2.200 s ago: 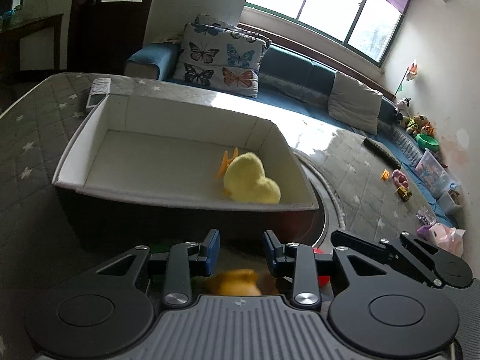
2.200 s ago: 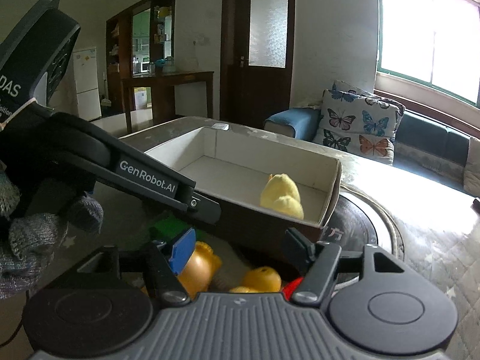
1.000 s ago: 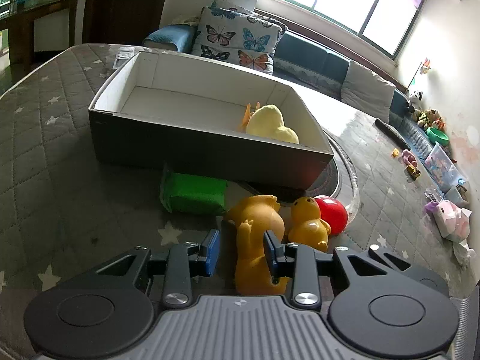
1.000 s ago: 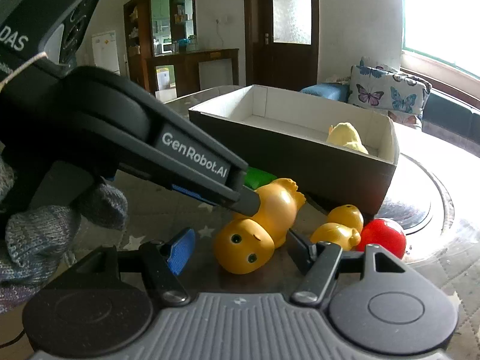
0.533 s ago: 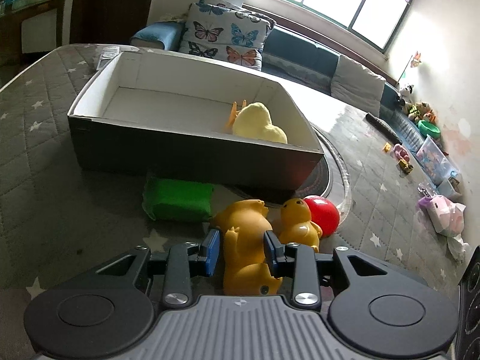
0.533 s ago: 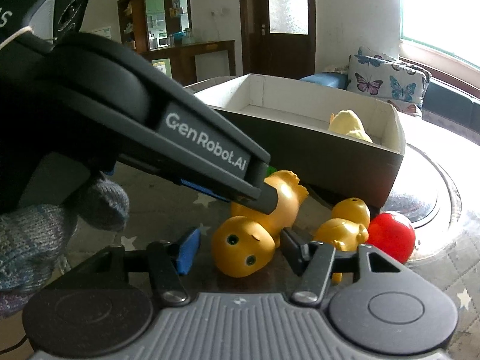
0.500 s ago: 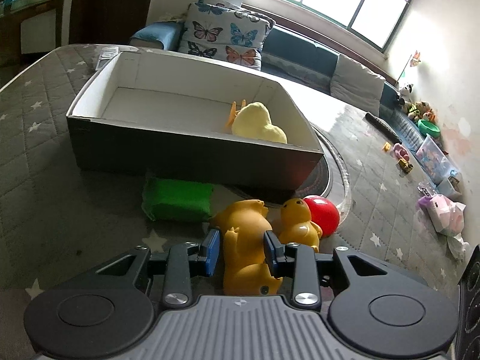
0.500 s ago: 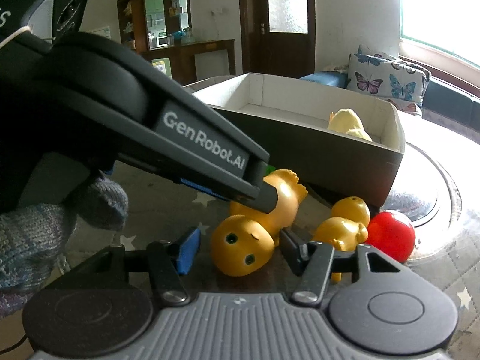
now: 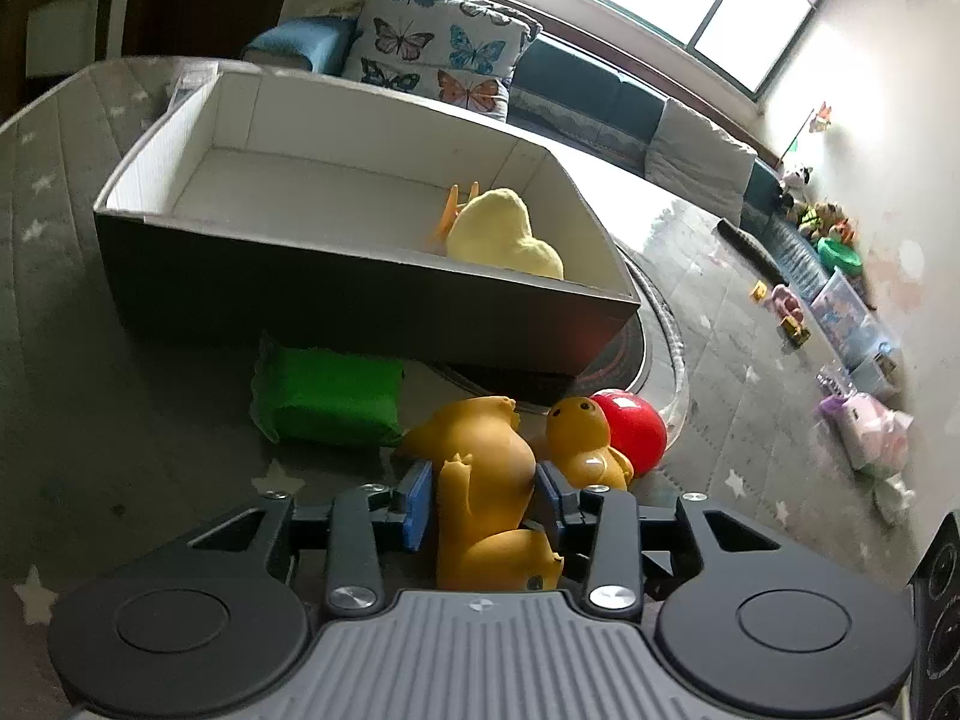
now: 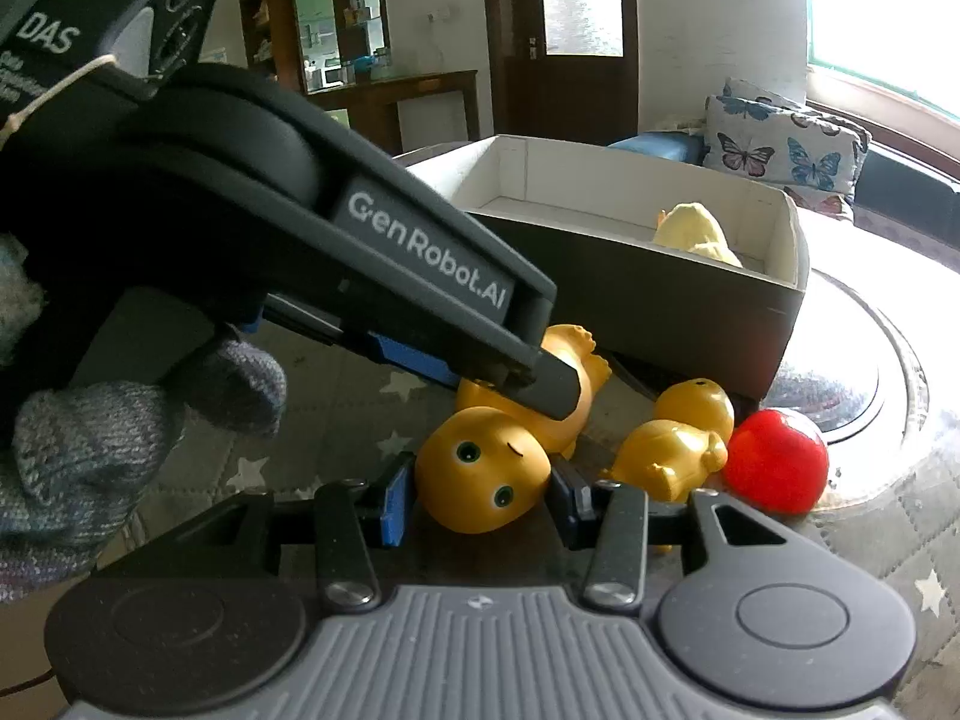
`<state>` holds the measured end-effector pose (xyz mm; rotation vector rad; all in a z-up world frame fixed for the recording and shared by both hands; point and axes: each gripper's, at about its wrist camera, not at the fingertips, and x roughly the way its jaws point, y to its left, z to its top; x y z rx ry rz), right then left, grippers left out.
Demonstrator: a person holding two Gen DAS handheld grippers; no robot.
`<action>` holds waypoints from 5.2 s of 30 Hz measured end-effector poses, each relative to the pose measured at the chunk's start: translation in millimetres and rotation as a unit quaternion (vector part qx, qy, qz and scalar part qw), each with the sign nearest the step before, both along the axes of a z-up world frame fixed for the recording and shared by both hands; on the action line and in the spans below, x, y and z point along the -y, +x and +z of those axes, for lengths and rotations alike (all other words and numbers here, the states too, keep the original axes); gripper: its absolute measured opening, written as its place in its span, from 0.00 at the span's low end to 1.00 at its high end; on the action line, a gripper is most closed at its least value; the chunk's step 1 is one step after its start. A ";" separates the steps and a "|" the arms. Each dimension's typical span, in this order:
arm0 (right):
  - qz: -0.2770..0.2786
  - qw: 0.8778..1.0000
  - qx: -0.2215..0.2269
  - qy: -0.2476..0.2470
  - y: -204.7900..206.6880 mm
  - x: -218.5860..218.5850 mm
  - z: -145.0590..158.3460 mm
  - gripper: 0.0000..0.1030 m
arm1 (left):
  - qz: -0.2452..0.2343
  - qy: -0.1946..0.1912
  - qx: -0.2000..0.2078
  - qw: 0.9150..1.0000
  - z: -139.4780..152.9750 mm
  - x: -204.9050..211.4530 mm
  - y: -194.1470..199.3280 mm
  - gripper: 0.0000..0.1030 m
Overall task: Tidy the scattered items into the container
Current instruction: 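Grasp the large orange duck between the left and right grippers, then carry the orange duck into the box with both grippers and release, then pull both grippers back out of the box toward the small yellow duck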
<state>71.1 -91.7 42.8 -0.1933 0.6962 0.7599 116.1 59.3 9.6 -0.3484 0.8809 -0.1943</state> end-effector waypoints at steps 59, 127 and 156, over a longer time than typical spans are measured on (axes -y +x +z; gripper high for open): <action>0.023 0.997 0.078 0.011 129.3 -41.3 64.5 0.44 | 0.048 -0.004 0.065 0.997 67.7 -31.4 102.0 0.39; -0.025 0.997 0.079 0.001 16.5 21.5 57.7 0.56 | 0.033 -0.008 0.043 0.998 47.5 7.3 -2.7 0.33; -0.081 0.994 0.069 0.013 -77.1 58.4 26.1 0.66 | 0.015 -0.017 0.036 0.999 15.4 31.3 -95.5 0.33</action>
